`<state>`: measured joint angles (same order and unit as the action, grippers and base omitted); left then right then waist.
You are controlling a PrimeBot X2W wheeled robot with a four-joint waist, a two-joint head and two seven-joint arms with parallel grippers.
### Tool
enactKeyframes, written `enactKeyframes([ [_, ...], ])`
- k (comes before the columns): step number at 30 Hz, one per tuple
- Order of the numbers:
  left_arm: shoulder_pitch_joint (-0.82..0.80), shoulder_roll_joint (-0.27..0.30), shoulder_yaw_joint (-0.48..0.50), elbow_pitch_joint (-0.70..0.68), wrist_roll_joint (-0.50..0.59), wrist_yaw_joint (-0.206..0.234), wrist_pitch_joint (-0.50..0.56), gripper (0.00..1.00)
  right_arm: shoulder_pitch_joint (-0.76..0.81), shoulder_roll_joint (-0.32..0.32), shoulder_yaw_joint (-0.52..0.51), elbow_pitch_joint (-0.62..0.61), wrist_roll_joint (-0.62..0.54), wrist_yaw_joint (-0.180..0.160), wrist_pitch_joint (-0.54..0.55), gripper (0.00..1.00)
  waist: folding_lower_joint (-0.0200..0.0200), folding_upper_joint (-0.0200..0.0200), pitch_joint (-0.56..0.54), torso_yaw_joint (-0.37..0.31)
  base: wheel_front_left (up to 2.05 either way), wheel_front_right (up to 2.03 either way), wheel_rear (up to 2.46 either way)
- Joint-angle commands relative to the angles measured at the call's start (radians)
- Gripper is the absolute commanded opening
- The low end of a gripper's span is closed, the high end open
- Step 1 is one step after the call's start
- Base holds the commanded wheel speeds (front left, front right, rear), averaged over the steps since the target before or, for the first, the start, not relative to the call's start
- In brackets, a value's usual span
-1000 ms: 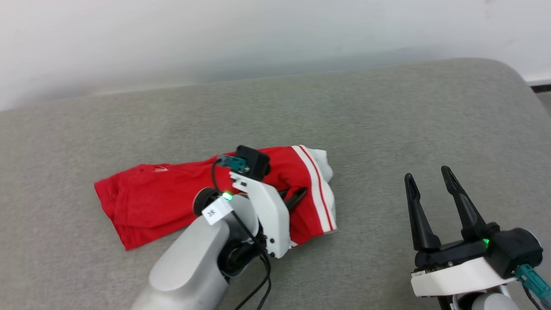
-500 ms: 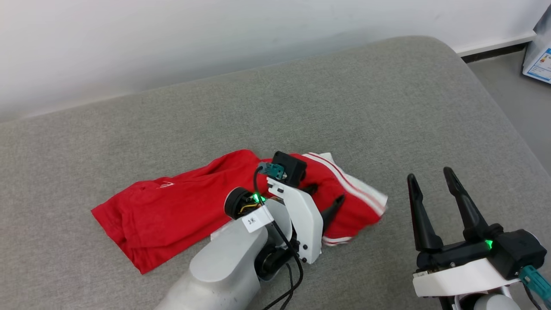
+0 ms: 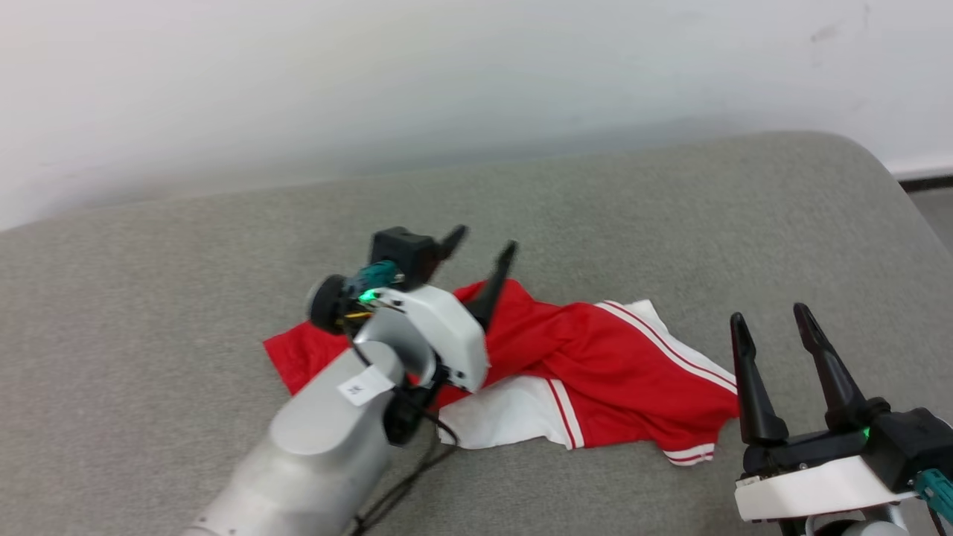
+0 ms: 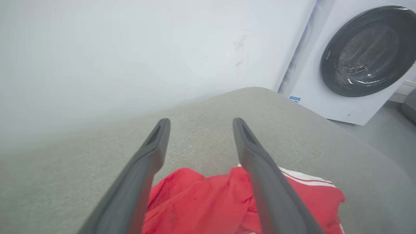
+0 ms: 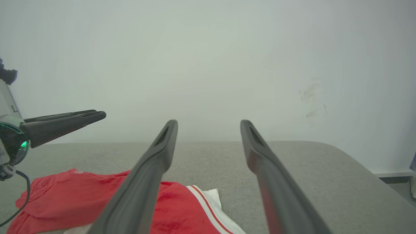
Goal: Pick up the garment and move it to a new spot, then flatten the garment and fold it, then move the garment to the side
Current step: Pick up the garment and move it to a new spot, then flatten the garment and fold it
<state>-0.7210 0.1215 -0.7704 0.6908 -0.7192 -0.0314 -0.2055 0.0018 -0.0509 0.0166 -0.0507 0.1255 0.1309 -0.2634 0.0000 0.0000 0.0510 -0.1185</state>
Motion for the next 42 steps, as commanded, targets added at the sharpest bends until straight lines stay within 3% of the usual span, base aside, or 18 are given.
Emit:
enactKeyframes([
  [1, 0.012, 0.029, 0.012, -0.008, 0.023, 0.018, -0.027, 1.00, 0.016, 0.001, -0.008, 0.002, -0.007, 0.000, -0.002, 1.00, 0.0000, 0.0000, -0.044, 0.045, 0.00, 0.00, 0.00],
  [7, 0.151, 0.154, 0.108, -0.165, 0.089, 0.081, -0.061, 1.00, 0.043, 0.001, -0.042, -0.007, -0.013, 0.000, -0.002, 1.00, 0.0000, 0.0000, -0.071, 0.089, 0.00, 0.00, 0.00],
  [13, 0.394, 0.206, 0.249, -0.404, 0.156, 0.126, -0.060, 1.00, 0.059, 0.001, -0.035, -0.008, -0.016, 0.000, -0.002, 1.00, 0.0000, 0.0000, -0.081, 0.096, 0.00, 0.00, 0.00],
  [18, 0.570, 0.187, 0.326, -0.553, 0.228, 0.138, -0.060, 1.00, 0.069, 0.001, -0.031, -0.008, -0.011, 0.000, -0.002, 1.00, 0.0000, 0.0000, -0.086, 0.098, 0.00, 0.00, 0.00],
  [24, 0.694, 0.119, 0.412, -0.649, 0.298, 0.130, -0.060, 1.00, 0.074, 0.001, -0.029, -0.004, -0.004, 0.000, -0.002, 1.00, 0.0000, 0.0000, -0.086, 0.103, 0.00, 0.00, 0.00],
  [42, 0.739, 0.021, 0.514, -0.602, 0.381, 0.024, -0.060, 1.00, 0.066, 0.001, -0.012, -0.005, 0.008, 0.000, -0.002, 1.00, 0.0000, 0.0000, -0.066, 0.096, 0.00, 0.00, 0.00],
])
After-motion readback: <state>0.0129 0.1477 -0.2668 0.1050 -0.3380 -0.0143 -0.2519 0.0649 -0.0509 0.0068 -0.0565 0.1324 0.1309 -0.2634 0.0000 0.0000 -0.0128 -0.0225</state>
